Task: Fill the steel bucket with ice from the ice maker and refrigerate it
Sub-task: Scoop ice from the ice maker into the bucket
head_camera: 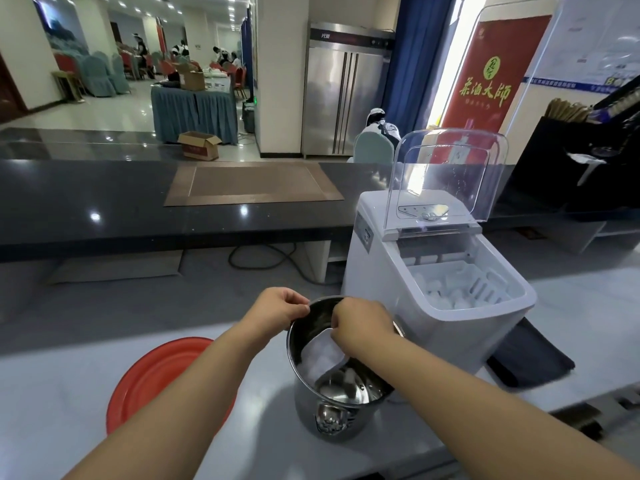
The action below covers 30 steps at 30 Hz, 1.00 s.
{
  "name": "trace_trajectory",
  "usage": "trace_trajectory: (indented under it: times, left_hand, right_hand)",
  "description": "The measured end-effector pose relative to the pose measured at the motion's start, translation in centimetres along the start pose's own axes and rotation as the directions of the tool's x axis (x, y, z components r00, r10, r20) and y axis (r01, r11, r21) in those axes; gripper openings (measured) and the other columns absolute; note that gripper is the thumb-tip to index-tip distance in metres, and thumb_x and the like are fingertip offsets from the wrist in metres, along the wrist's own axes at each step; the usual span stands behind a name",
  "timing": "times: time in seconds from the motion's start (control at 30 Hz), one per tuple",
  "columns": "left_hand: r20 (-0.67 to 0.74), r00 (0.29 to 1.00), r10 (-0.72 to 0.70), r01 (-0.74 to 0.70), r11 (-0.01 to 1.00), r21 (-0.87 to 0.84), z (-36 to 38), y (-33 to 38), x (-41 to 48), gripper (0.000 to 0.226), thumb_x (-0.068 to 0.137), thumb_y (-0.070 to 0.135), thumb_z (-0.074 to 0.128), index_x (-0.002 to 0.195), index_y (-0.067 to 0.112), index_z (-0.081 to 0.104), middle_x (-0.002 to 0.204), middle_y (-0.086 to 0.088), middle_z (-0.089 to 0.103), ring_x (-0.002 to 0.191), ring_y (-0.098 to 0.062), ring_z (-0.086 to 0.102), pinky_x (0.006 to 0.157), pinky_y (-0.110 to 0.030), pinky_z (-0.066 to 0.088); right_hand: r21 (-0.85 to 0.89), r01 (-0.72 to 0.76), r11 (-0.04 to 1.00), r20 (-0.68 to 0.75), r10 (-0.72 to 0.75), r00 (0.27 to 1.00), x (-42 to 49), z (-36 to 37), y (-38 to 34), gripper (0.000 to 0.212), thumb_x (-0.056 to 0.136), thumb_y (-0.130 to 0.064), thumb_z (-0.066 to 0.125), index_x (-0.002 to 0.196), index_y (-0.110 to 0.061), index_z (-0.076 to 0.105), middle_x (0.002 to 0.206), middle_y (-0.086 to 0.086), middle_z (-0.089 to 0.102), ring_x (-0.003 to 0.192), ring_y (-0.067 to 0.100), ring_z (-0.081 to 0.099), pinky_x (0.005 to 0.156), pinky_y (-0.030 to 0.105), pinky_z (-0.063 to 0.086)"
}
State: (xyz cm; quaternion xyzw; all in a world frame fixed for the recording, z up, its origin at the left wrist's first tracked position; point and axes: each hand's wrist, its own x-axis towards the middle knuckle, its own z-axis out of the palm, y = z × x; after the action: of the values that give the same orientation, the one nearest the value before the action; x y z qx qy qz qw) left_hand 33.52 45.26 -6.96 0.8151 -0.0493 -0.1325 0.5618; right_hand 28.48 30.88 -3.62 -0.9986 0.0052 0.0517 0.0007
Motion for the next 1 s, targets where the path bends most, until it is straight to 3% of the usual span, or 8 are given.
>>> trace_trajectory:
  times: [0.17, 0.3, 0.47, 0.57, 0.67, 0.8, 1.0]
  left_hand:
    - [-0.003, 1.0, -0.006, 0.006, 1.0, -0.002, 0.1, 0.0, 0.1, 0.014, 0.085, 0.002, 0.063, 0.077, 0.013, 0.068, 0.067, -0.002, 0.064, 0.056, -0.009, 0.053, 0.043, -0.012, 0.041]
    - [0.007, 1.0, -0.01, 0.01, 1.0, 0.0, 0.3, 0.3, 0.1, 0.011, 0.085, 0.001, 0.061, 0.083, 0.009, 0.069, 0.07, -0.004, 0.065, 0.057, -0.009, 0.055, 0.043, -0.011, 0.042]
    - [-0.036, 0.999, 0.012, -0.013, 1.0, -0.024, 0.7, 1.1, 0.4, 0.008, 0.087, 0.007, 0.061, 0.09, 0.009, 0.068, 0.084, -0.006, 0.067, 0.072, -0.012, 0.059, 0.057, -0.017, 0.046]
    - [-0.073, 0.997, 0.039, -0.042, 0.998, -0.049, 1.4, 2.1, 1.1, 0.008, 0.088, 0.01, 0.06, 0.09, 0.013, 0.067, 0.087, -0.004, 0.066, 0.078, -0.014, 0.059, 0.063, -0.023, 0.046]
    - [-0.112, 0.99, 0.086, -0.092, 0.994, -0.053, 2.4, 3.2, 1.9, 0.008, 0.088, 0.01, 0.06, 0.091, 0.013, 0.067, 0.087, 0.0, 0.066, 0.076, -0.008, 0.057, 0.063, -0.021, 0.043]
    - [-0.124, 0.986, 0.112, -0.122, 0.99, -0.068, 3.9, 4.7, 2.8, 0.008, 0.086, 0.013, 0.063, 0.09, 0.016, 0.069, 0.088, 0.001, 0.068, 0.077, -0.007, 0.057, 0.069, -0.024, 0.043]
    - [-0.099, 0.982, 0.161, -0.174, 0.974, -0.144, 6.8, 6.9, 4.0, 0.003, 0.088, 0.018, 0.063, 0.088, 0.018, 0.066, 0.086, 0.0, 0.067, 0.078, -0.012, 0.058, 0.067, -0.022, 0.043]
  right_hand:
    - [-0.009, 0.031, 0.999, -0.023, -0.031, 0.999, 0.0, -0.1, 0.2, 0.019, 0.089, -0.018, 0.054, 0.102, -0.02, 0.068, 0.099, 0.002, 0.068, 0.091, 0.024, 0.061, 0.073, 0.028, 0.037]
    - [-0.026, 0.035, 0.999, -0.068, -0.037, 0.997, -0.3, -0.7, 0.7, 0.016, 0.09, -0.021, 0.057, 0.099, -0.018, 0.07, 0.092, 0.004, 0.068, 0.085, 0.024, 0.062, 0.072, 0.029, 0.047]
    - [0.015, 0.037, 0.999, -0.22, -0.033, 0.975, -0.6, -3.1, 1.9, 0.015, 0.088, -0.028, 0.061, 0.093, -0.021, 0.073, 0.083, 0.002, 0.068, 0.076, 0.022, 0.06, 0.066, 0.028, 0.047]
    - [0.103, 0.019, 0.994, -0.269, 0.009, 0.963, -0.8, -5.3, 3.7, 0.016, 0.086, -0.032, 0.061, 0.094, -0.026, 0.074, 0.092, -0.002, 0.07, 0.085, 0.022, 0.062, 0.07, 0.028, 0.045]
    - [0.205, -0.022, 0.978, -0.251, 0.074, 0.965, -0.8, -7.3, 6.0, 0.014, 0.083, -0.03, 0.064, 0.092, -0.027, 0.075, 0.094, -0.005, 0.07, 0.087, 0.018, 0.062, 0.074, 0.029, 0.048]
    - [0.439, -0.07, 0.896, -0.206, 0.176, 0.962, -0.5, -9.2, 9.8, 0.008, 0.08, -0.021, 0.07, 0.083, -0.024, 0.076, 0.075, -0.011, 0.069, 0.066, 0.011, 0.061, 0.066, 0.031, 0.055]
    - [0.578, -0.125, 0.807, -0.246, 0.318, 0.916, 0.3, -10.5, 17.1, 0.005, 0.076, -0.016, 0.074, 0.076, -0.02, 0.077, 0.068, -0.009, 0.069, 0.071, 0.015, 0.066, 0.075, 0.035, 0.057]
